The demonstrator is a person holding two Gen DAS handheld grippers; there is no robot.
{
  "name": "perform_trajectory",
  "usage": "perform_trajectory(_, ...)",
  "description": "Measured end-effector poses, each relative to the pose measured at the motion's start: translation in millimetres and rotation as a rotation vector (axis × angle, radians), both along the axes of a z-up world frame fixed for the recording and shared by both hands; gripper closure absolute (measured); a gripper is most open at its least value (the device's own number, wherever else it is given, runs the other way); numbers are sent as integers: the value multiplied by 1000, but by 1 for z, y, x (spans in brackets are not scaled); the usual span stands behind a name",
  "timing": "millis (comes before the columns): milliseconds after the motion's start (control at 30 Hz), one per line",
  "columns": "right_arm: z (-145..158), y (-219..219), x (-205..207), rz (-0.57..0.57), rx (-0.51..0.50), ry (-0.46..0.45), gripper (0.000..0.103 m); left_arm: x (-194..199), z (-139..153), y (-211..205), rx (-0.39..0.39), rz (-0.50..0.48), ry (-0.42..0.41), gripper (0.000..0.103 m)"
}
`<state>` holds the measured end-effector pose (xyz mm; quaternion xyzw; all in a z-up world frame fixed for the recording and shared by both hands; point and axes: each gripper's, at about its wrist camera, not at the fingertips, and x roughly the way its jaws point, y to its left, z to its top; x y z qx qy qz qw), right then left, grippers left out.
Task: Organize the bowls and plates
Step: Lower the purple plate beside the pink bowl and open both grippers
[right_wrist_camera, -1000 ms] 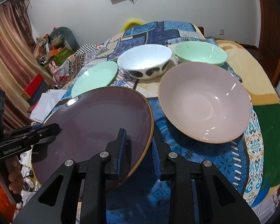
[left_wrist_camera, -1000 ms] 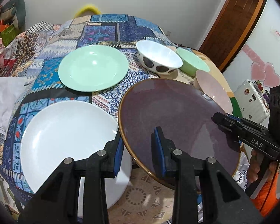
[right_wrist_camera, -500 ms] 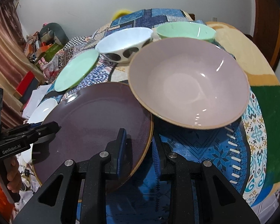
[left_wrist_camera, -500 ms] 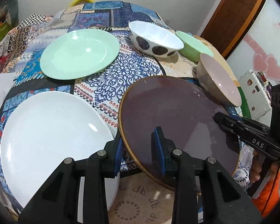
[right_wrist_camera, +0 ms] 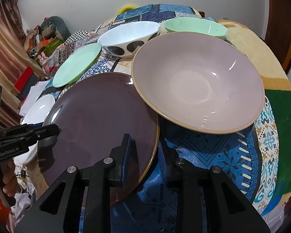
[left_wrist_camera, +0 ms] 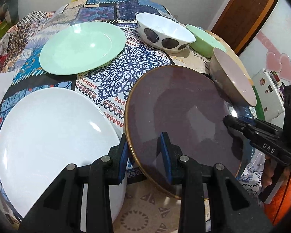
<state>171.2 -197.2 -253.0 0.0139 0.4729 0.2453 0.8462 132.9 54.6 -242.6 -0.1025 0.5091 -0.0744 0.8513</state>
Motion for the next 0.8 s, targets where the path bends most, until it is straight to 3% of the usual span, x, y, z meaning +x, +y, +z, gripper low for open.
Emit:
perform_trajectory(167,11,0,-6,3,-34,-29,77,-4,5,1,-2,12,4,71)
perform_trajectory(400,39,5,-22,37,-9,-88,66,-24,44,3,27,14,-105,66)
perform_trajectory(600,69,23,-38,71,35,-161,49,-48,82,11,78,61,-222,40)
perform_trajectory(800,86,53,-45,124,68,-209,40,-66,102,38,116,130,-261,17)
